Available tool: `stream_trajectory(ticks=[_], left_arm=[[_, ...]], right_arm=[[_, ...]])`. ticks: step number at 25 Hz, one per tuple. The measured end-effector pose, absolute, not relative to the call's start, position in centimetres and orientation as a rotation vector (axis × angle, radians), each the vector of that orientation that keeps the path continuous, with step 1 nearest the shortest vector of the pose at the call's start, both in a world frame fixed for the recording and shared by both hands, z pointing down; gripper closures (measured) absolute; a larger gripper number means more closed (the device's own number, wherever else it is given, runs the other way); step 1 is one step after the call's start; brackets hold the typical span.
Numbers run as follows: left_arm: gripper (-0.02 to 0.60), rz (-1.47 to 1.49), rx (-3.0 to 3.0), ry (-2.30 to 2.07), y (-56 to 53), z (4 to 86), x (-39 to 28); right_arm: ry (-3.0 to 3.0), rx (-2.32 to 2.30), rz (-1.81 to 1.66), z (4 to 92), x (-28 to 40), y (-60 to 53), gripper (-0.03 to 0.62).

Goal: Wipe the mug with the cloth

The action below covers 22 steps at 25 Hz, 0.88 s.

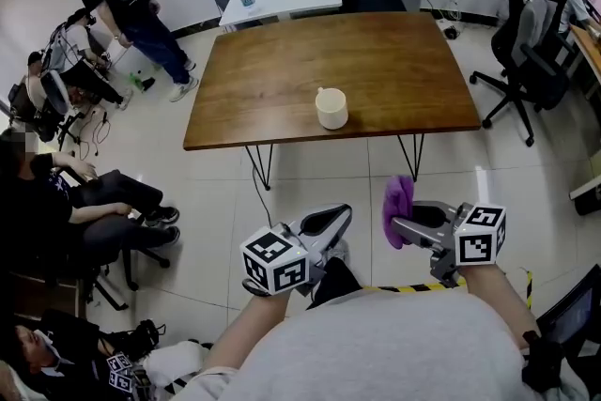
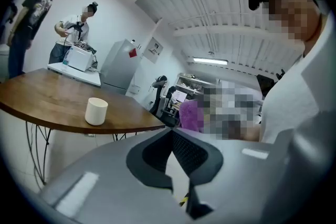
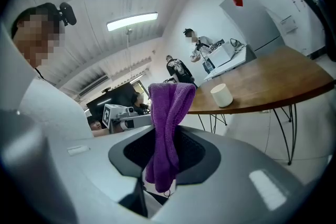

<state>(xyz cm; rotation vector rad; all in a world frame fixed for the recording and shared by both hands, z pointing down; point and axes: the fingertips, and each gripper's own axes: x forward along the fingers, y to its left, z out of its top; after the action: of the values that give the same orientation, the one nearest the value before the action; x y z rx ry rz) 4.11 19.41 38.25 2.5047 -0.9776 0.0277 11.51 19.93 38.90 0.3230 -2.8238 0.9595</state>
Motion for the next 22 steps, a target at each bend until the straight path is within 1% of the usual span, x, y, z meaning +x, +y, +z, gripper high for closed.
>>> stream_trajectory(ticks=[8,13,17,22], left_arm=[[0.581,0.064,2.498,-0.938,7.5,38.5,-4.2],[0.581,0.095,2.529,-0.929,0.1,38.7,-8.7],[0.581,0.171,2.557,-0.917,-3.8,39.6,-10.7],[0.581,0.216,2.52,-0.895,-6.9,41.9,-10.9]], right_arm=[[-2.787,0.391,1.034,39.3,3.6,9.0,0.485],[-2.788,0.461,1.037,39.4,0.1,1.8,0.485],[-2.777,0.534,1.055,39.5,-1.1,-2.4,0.485],[-2.756,0.583,1.077,40.4,-0.8,-5.2,0.485]])
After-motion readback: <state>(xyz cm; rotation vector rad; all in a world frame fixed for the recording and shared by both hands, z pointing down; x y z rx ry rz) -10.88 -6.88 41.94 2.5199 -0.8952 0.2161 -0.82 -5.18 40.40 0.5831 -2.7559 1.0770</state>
